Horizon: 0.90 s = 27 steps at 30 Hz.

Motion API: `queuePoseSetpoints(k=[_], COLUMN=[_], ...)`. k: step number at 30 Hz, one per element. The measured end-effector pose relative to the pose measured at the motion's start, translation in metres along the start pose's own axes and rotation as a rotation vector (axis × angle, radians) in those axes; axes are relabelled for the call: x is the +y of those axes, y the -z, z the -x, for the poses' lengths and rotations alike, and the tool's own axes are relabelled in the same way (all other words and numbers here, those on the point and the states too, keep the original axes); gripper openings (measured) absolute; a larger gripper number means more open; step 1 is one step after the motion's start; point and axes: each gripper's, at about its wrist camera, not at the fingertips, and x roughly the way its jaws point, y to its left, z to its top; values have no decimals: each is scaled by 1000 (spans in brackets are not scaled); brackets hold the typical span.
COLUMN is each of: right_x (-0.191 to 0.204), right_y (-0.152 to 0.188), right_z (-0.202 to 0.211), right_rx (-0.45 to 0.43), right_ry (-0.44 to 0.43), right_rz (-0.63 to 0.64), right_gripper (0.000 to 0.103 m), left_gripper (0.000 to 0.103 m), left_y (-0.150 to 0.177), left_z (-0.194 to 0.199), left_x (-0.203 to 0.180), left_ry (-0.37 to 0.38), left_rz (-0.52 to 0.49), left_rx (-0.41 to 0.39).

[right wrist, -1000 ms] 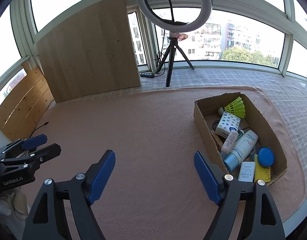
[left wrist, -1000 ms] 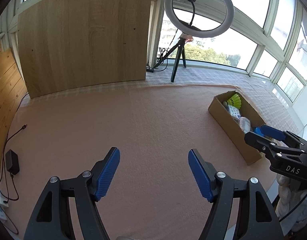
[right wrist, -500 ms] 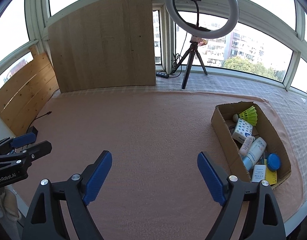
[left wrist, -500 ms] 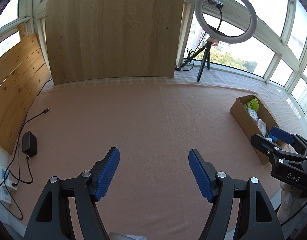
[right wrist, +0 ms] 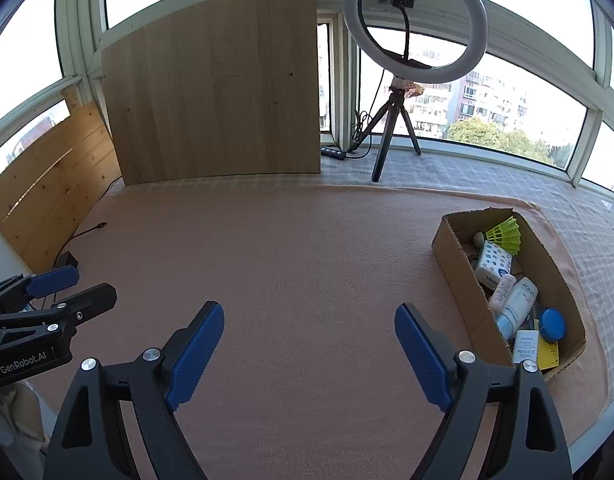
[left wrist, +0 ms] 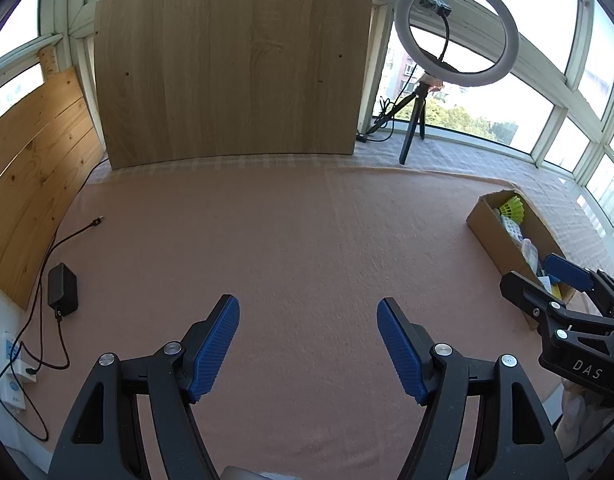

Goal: Organize objects

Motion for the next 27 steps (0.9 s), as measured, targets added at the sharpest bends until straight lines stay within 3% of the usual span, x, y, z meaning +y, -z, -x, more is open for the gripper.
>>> queuePoseSetpoints(k=[27], right_x=[-8], right_y=[-1], right_z=[-5], right_rx=[7], right_ry=[23], right_rz=[-10], right_gripper=[85], left_gripper=[75], left_y=[-4], left_z=[-11], left_x=[-6], left_ry=[-1], left_rz=[-7], left_rx=[10])
